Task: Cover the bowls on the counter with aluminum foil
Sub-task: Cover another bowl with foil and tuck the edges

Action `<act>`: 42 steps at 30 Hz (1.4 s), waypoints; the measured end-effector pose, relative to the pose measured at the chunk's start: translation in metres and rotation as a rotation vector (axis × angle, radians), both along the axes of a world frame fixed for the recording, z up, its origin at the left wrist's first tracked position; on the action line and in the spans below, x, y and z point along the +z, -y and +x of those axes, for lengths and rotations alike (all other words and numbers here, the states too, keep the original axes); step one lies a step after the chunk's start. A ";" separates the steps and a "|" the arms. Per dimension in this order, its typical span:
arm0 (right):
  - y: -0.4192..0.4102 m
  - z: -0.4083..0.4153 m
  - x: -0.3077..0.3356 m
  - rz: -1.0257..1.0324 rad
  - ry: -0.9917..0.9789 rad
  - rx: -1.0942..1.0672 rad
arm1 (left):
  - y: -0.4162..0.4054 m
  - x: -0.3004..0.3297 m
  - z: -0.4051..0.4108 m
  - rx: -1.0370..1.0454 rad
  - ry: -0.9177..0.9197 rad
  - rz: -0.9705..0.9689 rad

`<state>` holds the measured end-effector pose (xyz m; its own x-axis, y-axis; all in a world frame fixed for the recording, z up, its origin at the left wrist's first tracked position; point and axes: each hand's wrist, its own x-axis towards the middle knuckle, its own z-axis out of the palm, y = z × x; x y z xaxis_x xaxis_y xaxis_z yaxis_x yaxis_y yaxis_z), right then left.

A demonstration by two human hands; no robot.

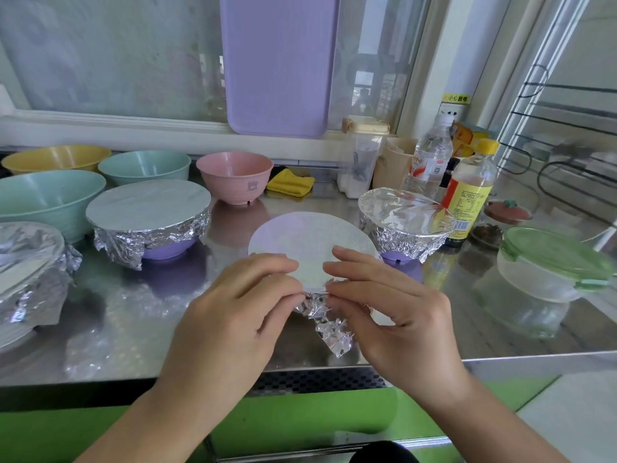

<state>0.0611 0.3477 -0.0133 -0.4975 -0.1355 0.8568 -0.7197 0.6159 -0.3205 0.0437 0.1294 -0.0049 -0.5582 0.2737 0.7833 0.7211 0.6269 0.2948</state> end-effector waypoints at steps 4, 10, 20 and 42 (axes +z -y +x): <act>-0.010 0.000 0.001 0.014 0.007 -0.062 | 0.005 0.003 0.000 0.025 0.056 0.008; 0.000 -0.002 -0.004 -0.008 -0.014 -0.098 | -0.007 0.004 0.006 0.082 0.129 0.032; -0.014 0.002 0.004 -0.031 0.097 -0.161 | -0.003 0.006 0.008 0.180 0.106 0.058; -0.006 -0.002 0.001 -0.027 0.076 -0.201 | -0.040 -0.030 0.020 0.112 0.406 0.129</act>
